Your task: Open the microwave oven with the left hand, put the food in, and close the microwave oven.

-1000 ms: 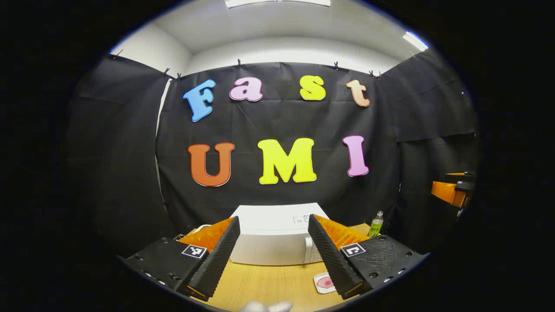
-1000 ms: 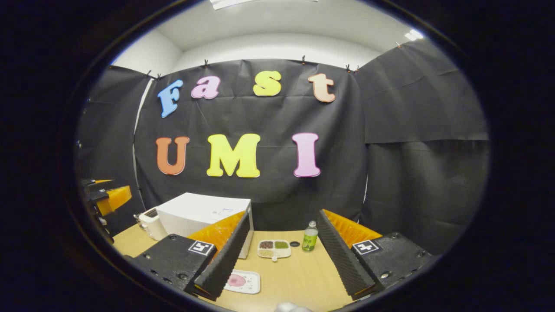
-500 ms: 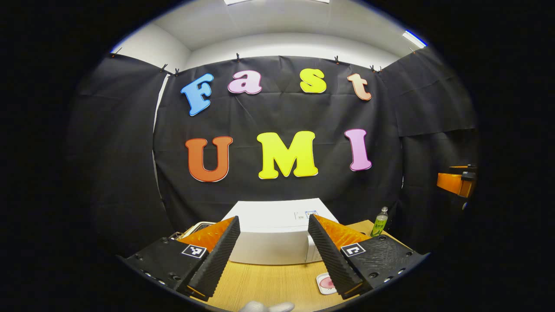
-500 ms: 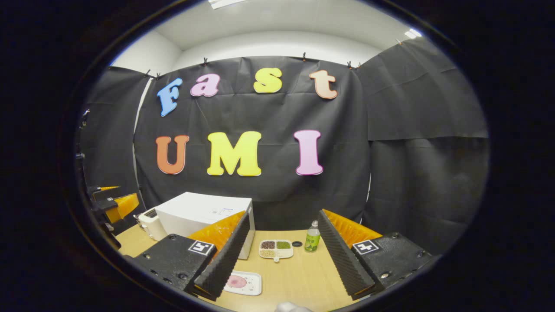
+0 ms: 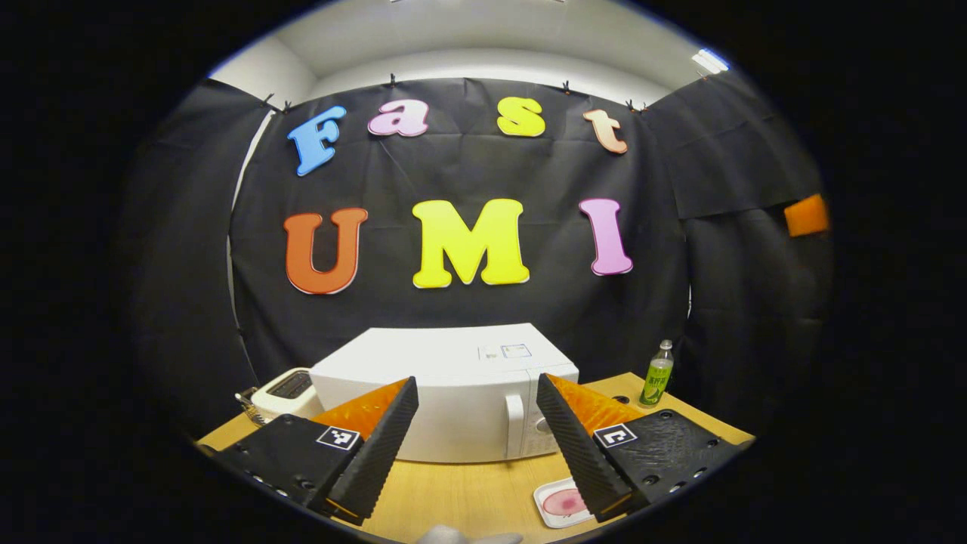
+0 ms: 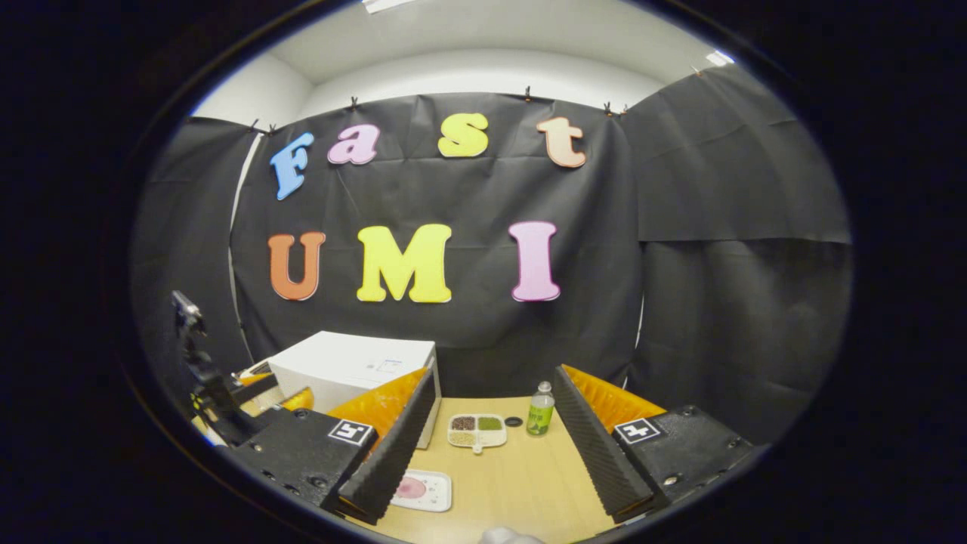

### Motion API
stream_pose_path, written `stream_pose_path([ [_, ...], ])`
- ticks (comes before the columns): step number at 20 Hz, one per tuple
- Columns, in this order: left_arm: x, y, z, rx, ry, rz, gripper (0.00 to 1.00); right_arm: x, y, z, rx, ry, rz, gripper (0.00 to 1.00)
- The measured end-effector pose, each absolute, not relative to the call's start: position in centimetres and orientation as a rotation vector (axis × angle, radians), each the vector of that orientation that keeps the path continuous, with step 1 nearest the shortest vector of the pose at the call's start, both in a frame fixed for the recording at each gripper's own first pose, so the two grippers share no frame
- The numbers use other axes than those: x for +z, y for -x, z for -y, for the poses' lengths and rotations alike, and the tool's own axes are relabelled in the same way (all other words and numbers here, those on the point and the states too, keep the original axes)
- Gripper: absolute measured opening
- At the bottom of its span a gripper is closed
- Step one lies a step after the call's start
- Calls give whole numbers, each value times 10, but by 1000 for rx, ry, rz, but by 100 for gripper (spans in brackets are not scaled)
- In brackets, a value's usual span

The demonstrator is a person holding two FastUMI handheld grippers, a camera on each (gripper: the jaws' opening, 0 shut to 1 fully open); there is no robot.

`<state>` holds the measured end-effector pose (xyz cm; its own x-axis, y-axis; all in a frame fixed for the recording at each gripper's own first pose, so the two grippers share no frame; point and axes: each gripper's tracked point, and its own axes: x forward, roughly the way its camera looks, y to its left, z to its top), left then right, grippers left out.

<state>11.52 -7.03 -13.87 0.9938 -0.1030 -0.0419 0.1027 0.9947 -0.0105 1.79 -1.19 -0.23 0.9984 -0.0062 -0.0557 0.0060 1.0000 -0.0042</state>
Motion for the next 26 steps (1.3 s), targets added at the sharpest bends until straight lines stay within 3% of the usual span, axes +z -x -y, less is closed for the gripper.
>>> stream_pose_path([
  [1, -157, -125, 78, -107, 14, -72, 96, -4, -16, 16, -21, 18, -68, 100],
  [2, -177, -138, 88, -119, 22, -96, 96, -5, -13, 20, -33, 33, -81, 100],
  [3, -194, -149, 95, -120, 35, -123, 89, -7, -10, 23, -45, 46, -94, 92],
  [4, -209, -159, 102, -127, 43, -154, 97, -9, -7, 27, -58, 55, -107, 92],
  [9, -244, -210, 125, -124, 12, -162, 91, -21, 3, 48, -124, 60, -169, 92],
  [10, -247, -216, 126, -124, -3, -158, 89, -22, 4, 52, -136, 62, -177, 100],
  [11, -252, -221, 128, -128, -19, -165, 83, -23, 6, 55, -148, 68, -182, 92],
  [12, -254, -224, 128, -132, -11, -168, 68, -23, 6, 58, -158, 77, -186, 92],
  [13, -254, -226, 127, -126, 6, -169, 59, -25, 8, 61, -166, 86, -191, 93],
  [14, -253, -229, 120, -105, 25, -168, 61, -24, 9, 62, -171, 92, -195, 100],
  [15, -253, -232, 114, -91, 42, -167, 50, -23, 10, 62, -171, 94, -196, 92],
  [16, -249, -231, 121, -111, 92, -163, 33, -23, 10, 61, -170, 95, -194, 93],
  [17, -251, -231, 121, -116, 112, -168, 26, -24, 9, 62, -171, 89, -194, 92],
  [19, -250, -230, 117, -114, 76, -168, 22, -29, 10, 59, -165, 67, -206, 93],
  [20, -250, -231, 118, -113, 80, -167, 7, -30, 10, 56, -155, 64, -213, 94],
  [21, -250, -231, 118, -118, 85, -166, 11, -31, 10, 53, -147, 64, -215, 94],
  [22, -251, -232, 119, -127, 103, -173, 12, -29, 11, 52, -144, 63, -211, 100],
  [23, -249, -228, 120, -141, 109, -178, 7, -28, 11, 51, -139, 63, -208, 100],
  [24, -249, -225, 120, -152, 114, -186, 7, -27, 13, 49, -134, 63, -207, 93],
  [25, -249, -226, 119, -161, 107, -190, 2, -28, 13, 45, -125, 63, -205, 93],
  [26, -251, -218, 118, -162, 113, -206, 2, -26, 12, 43, -118, 63, -202, 100],
])
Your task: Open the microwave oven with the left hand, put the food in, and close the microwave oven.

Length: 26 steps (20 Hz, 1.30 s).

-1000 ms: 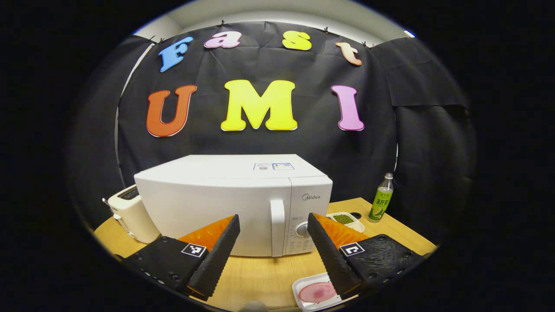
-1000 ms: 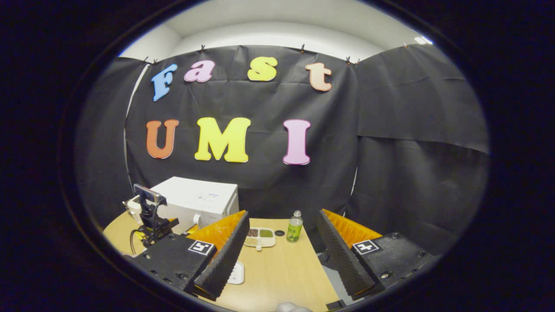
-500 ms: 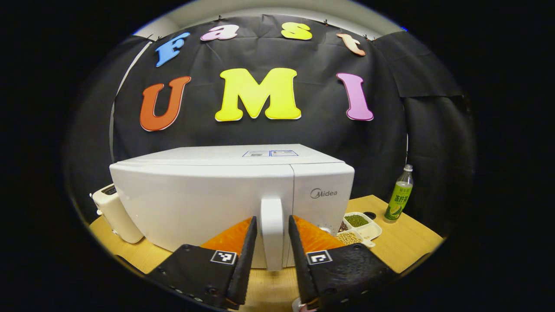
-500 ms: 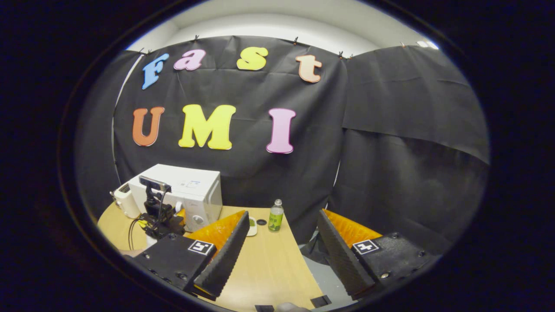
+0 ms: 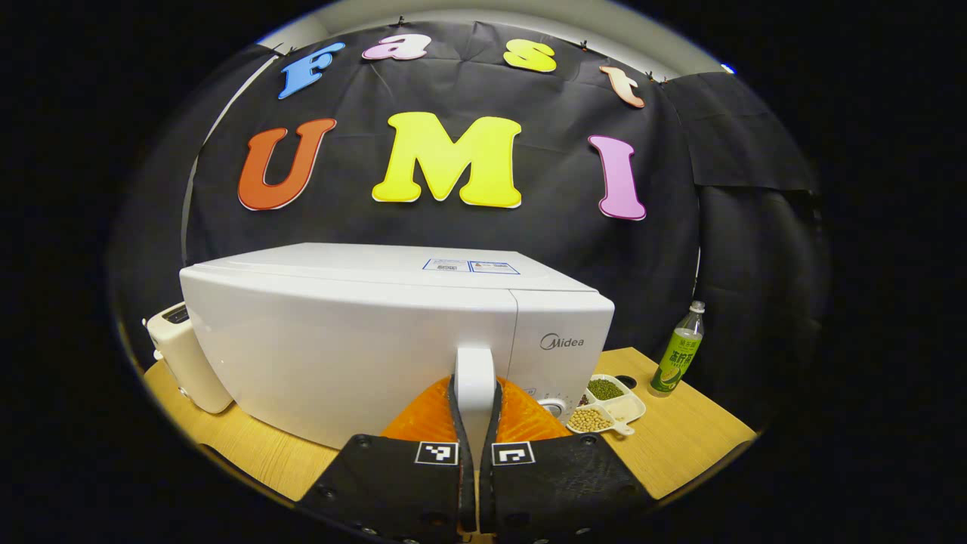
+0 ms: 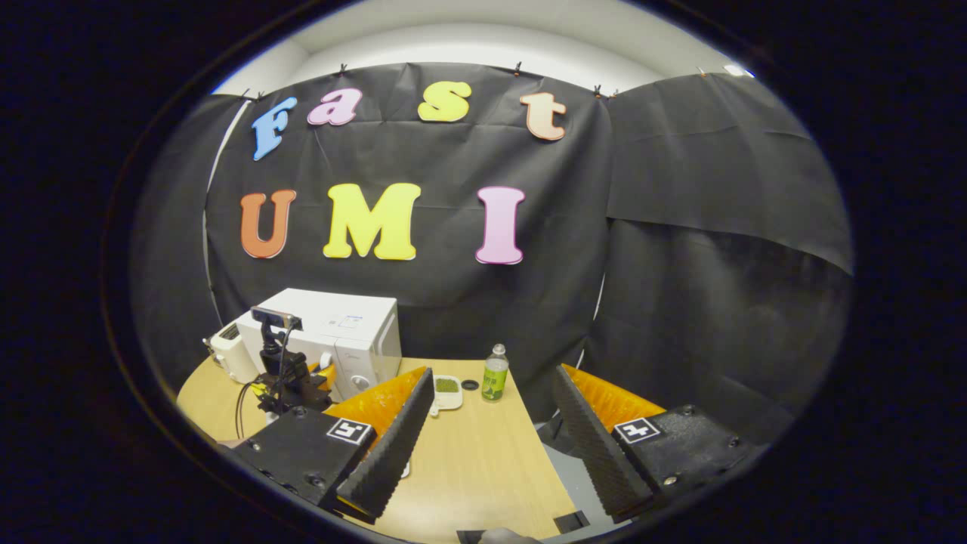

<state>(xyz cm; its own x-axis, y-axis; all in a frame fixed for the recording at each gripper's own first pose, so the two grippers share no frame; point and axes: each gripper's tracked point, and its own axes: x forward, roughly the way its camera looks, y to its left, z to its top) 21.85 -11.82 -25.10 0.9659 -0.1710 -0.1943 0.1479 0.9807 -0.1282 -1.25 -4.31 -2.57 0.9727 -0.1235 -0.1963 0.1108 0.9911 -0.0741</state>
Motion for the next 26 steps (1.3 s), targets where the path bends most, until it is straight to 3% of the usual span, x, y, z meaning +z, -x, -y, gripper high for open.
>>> stream_pose_path([
  [1, -252, -210, 117, -164, 111, -190, 2, -25, 12, 42, -112, 68, -197, 93],
  [6, -253, -150, 99, -235, 56, -160, 3, -27, 12, 15, -45, 99, -177, 100],
  [7, -252, -138, 93, -248, 40, -159, 5, -29, 11, 9, -29, 95, -176, 94],
  [8, -253, -126, 85, -251, 29, -165, 7, -31, 13, 1, -9, 88, -180, 100],
  [9, -253, -115, 78, -251, 25, -169, 13, -35, 13, -7, 10, 85, -187, 100],
  [10, -254, -105, 68, -233, 15, -173, 14, -38, 15, -13, 26, 85, -192, 100],
  [14, -254, -76, 26, -171, -39, -180, 45, -45, 24, -34, 79, 65, -199, 100],
  [15, -254, -70, 14, -151, -46, -183, 69, -47, 27, -39, 92, 58, -200, 93],
  [16, -255, -67, 6, -156, -40, -199, 72, -48, 31, -43, 100, 51, -201, 100],
  [17, -257, -57, 2, -155, -33, -214, 98, -50, 32, -45, 109, 45, -199, 94],
  [18, -256, -50, -4, -150, -37, -218, 90, -50, 34, -48, 115, 43, -197, 94],
  [19, -255, -44, -10, -139, -48, -219, 89, -52, 35, -50, 120, 41, -197, 94],
  [20, -255, -38, -17, -128, -52, -218, 97, -54, 37, -53, 125, 36, -199, 100],
  [21, -256, -33, -23, -116, -46, -223, 97, -56, 38, -56, 129, 29, -201, 94],
  [23, -258, -21, -34, -100, -22, -234, 96, -59, 41, -61, 138, 19, -205, 93],
  [25, -259, -10, -49, -85, -20, -239, 96, -62, 43, -69, 149, 21, -205, 93],
  [26, -259, -3, -56, -74, -25, -242, 96, -65, 43, -72, 153, 27, -207, 100],
])
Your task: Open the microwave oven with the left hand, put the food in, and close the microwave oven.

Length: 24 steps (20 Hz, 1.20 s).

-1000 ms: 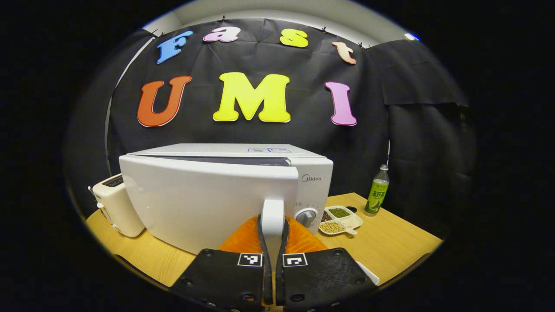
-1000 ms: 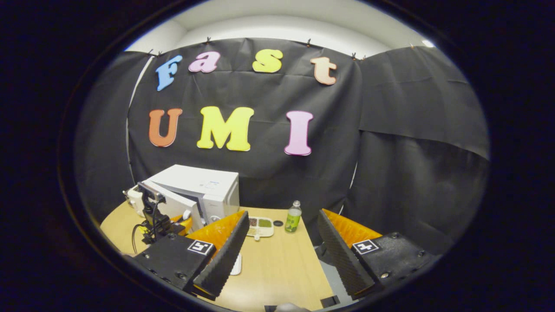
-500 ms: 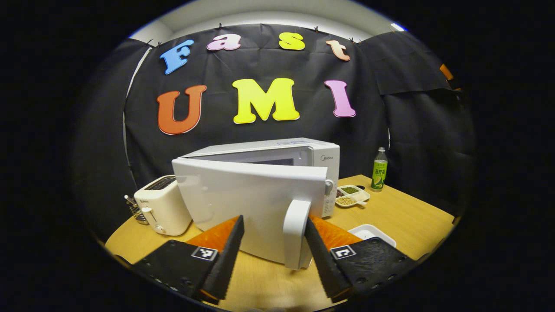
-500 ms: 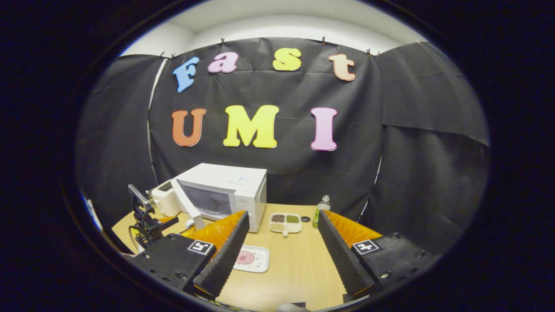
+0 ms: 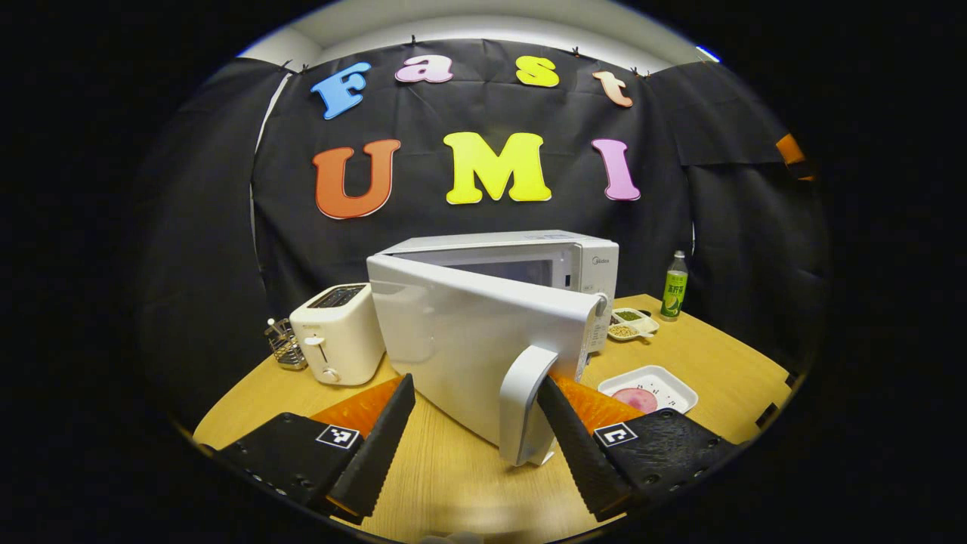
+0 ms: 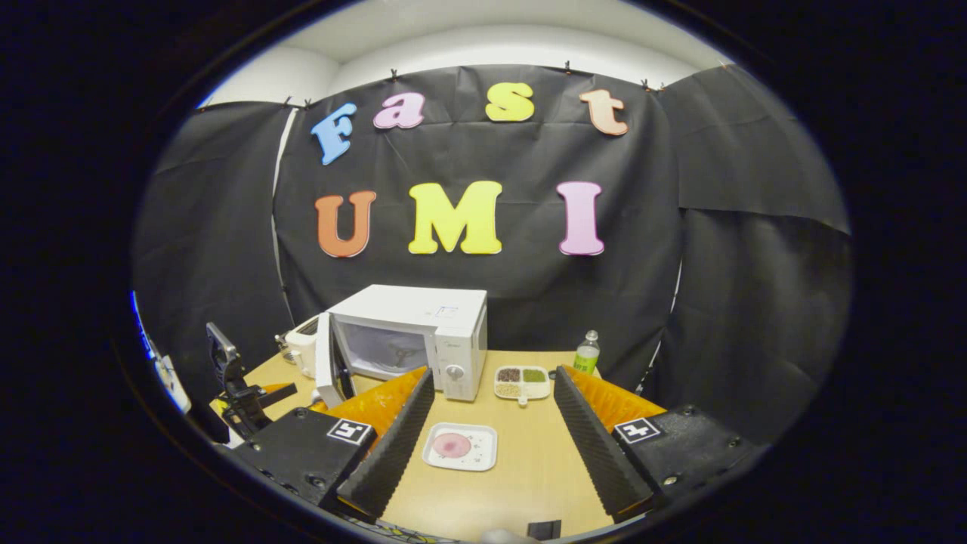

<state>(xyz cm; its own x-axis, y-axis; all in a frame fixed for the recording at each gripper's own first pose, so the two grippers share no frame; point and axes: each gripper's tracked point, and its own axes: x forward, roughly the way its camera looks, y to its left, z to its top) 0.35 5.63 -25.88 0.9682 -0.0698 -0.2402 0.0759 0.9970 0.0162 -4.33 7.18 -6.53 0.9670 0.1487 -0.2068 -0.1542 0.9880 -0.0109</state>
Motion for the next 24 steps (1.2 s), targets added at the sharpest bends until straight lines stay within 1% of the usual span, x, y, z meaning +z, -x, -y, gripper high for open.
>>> stream_pose_path([
  [1, -260, 2, -65, -60, -31, -244, 96, -69, 44, -75, 159, 30, -209, 93],
  [4, -262, 18, -91, -16, -32, -256, 97, -78, 47, -88, 175, 23, -221, 93],
  [5, -262, 23, -100, -3, -30, -259, 96, -82, 48, -93, 181, 20, -227, 100],
  [6, -263, 27, -109, 10, -31, -263, 96, -86, 48, -96, 188, 18, -234, 93],
  [11, -268, 45, -156, 96, -53, -282, 97, -103, 46, -110, 215, 34, -262, 93],
  [12, -268, 49, -165, 117, -56, -286, 96, -105, 44, -111, 220, 37, -267, 100],
  [13, -269, 53, -176, 141, -61, -289, 96, -109, 42, -112, 223, 39, -274, 100],
  [14, -270, 57, -186, 165, -66, -292, 97, -112, 38, -113, 229, 41, -277, 94],
  [17, -261, 71, -215, 239, -65, -283, 97, -128, 23, -114, 242, 45, -302, 93],
  [18, -258, 76, -222, 258, -63, -281, 97, -134, 16, -115, 253, 45, -313, 94],
  [19, -255, 81, -227, 277, -62, -278, 97, -144, 11, -117, 266, 46, -334, 100],
  [21, -248, 89, -231, 296, -62, -273, 97, -165, -5, -112, 273, 46, -375, 100],
  [22, -244, 93, -229, 298, -69, -271, 97, -176, -12, -108, 266, 40, -401, 93],
  [24, -233, 95, -222, 298, -85, -257, 97, -201, -27, -102, 262, 36, -454, 92],
])
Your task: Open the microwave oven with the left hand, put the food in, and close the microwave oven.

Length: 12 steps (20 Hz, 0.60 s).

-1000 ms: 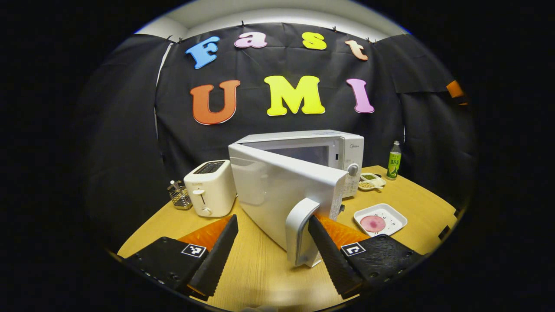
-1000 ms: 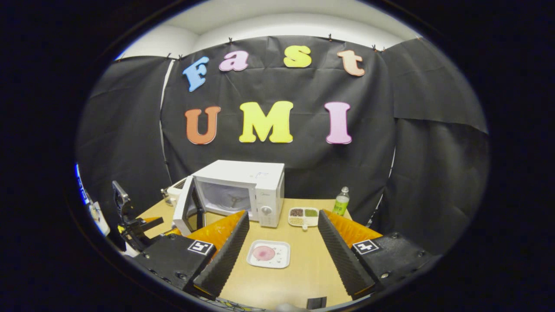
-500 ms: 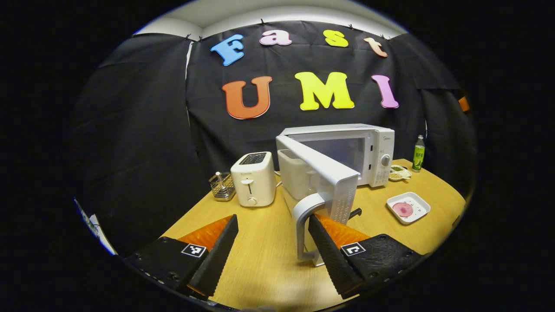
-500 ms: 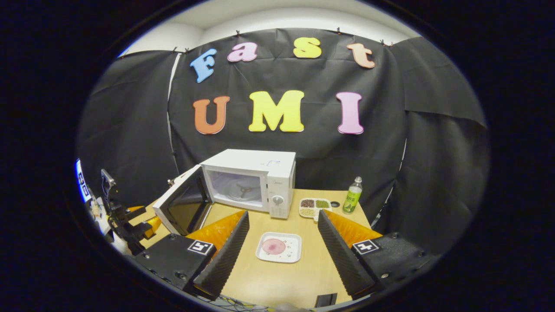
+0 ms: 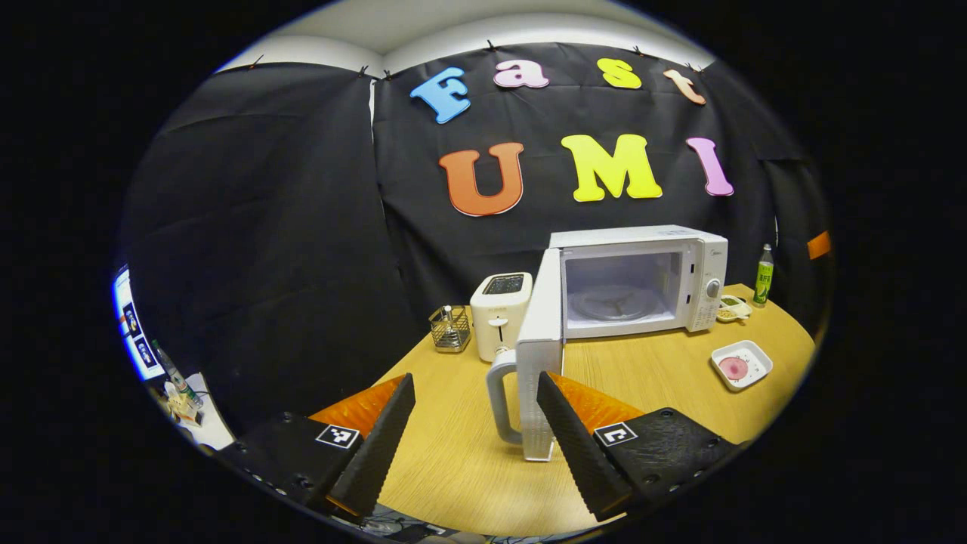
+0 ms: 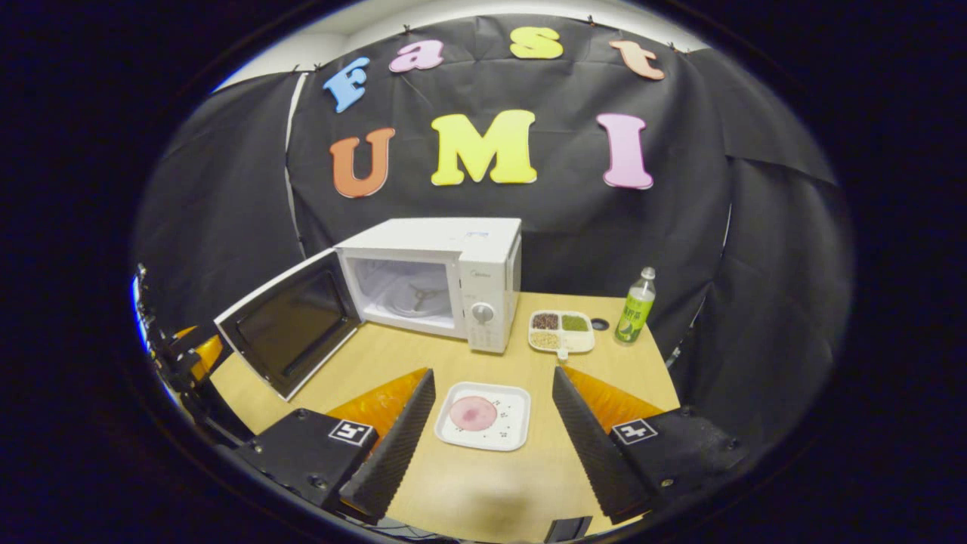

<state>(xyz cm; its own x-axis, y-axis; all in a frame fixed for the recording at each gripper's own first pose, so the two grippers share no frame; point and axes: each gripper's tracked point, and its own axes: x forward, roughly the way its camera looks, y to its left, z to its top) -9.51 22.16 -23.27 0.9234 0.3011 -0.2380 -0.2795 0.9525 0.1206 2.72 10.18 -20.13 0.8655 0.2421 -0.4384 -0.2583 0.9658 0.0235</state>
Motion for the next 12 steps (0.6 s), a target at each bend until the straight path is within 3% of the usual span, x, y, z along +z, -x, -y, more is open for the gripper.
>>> stream_pose_path([
  [1, -225, 97, -216, 293, -85, -250, 96, -213, -34, -96, 253, 39, -478, 90],
  [2, -218, 97, -208, 290, -85, -242, 97, -225, -42, -91, 249, 38, -501, 98],
  [5, -196, 93, -181, 267, -73, -214, 97, -264, -59, -83, 254, 10, -593, 92],
  [9, -168, 79, -153, 265, -67, -170, 97, -320, -79, -79, 274, -38, -736, 81],
  [10, -161, 75, -144, 260, -56, -161, 97, -330, -83, -80, 287, -51, -771, 67],
  [12, -150, 70, -131, 262, -52, -148, 96, -355, -99, -81, 301, -74, -835, 62],
])
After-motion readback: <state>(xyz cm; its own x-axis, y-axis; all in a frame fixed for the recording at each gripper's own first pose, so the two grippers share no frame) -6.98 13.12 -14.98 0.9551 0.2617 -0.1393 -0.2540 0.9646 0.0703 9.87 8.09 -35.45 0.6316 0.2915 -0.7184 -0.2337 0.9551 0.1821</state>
